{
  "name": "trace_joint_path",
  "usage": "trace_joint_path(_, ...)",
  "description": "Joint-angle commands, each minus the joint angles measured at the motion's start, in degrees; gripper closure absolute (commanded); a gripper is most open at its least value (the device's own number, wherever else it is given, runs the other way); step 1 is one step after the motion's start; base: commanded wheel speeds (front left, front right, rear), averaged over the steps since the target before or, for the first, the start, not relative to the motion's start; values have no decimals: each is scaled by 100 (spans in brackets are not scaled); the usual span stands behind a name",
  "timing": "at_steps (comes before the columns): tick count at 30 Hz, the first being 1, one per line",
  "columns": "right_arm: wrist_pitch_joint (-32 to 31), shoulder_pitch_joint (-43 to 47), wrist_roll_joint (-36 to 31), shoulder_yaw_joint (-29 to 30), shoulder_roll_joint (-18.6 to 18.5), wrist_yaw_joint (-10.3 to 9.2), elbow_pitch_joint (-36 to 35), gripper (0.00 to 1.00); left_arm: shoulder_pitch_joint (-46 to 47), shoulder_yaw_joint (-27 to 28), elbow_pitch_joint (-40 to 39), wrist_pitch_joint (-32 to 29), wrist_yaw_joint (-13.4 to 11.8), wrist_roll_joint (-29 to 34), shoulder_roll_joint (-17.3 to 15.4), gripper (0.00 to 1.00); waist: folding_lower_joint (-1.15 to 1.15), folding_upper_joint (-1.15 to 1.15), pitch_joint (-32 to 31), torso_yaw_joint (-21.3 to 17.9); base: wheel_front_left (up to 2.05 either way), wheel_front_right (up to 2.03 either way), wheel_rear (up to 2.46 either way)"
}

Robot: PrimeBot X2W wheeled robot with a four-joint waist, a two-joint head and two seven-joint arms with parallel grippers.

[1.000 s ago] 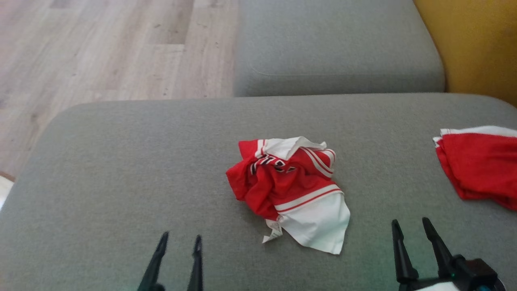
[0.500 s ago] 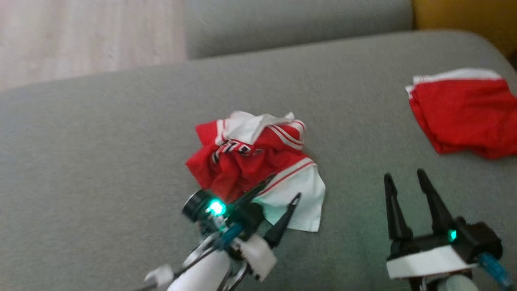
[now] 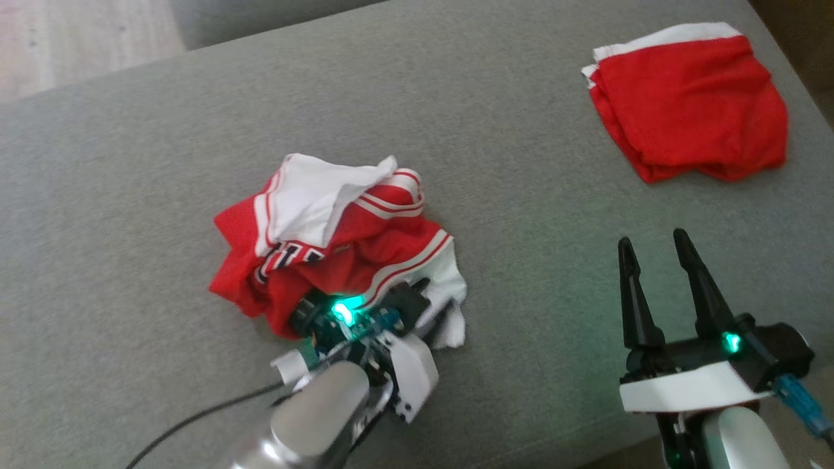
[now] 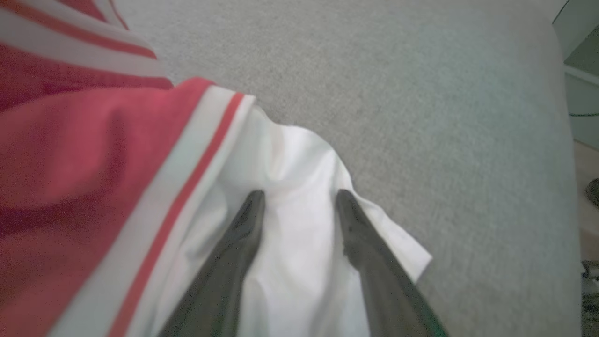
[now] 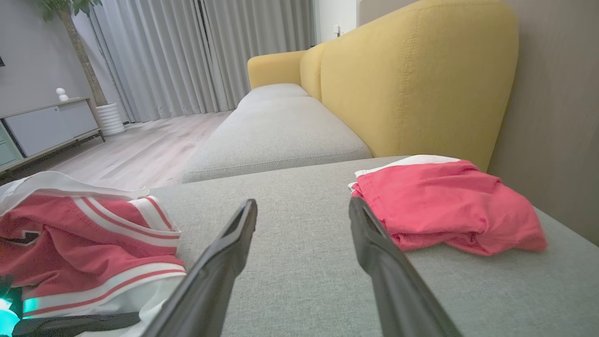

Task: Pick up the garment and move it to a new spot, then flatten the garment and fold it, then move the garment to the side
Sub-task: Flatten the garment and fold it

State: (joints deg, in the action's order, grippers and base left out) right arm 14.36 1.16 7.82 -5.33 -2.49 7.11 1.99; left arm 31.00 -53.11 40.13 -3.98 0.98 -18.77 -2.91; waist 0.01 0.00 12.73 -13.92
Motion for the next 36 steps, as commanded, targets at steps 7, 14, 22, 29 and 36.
trace_joint_path(7, 63, -209, 91, -118, -39, 37, -161, 0, 382, -27, 48, 373, 152, -995, 2, 100, -1, 0, -136, -244, 0, 0, 0)
trace_joint_path(14, 63, -26, 258, -79, -39, 37, -140, 0, 1471, 72, -655, 782, 270, -2099, 3, 100, -1, 0, -633, -273, 0, 0, 0)
trace_joint_path(22, 63, 123, 291, 79, -39, 37, -160, 0, 3574, 1165, -354, 1308, 254, -2812, -3, 100, -1, 0, -1132, -28, 0, 0, 0)
trace_joint_path(29, 63, 308, 207, 308, -39, 37, -255, 0, 3540, 2063, 67, 1791, -23, -3181, -308, 100, -1, 0, -1297, 507, 0, 0, 0)
trace_joint_path(36, 63, 476, 87, 444, -39, 37, -278, 0, 772, 2544, 29, 1891, -175, -3550, -554, 100, -1, 0, -1307, 1129, 0, 0, 0)
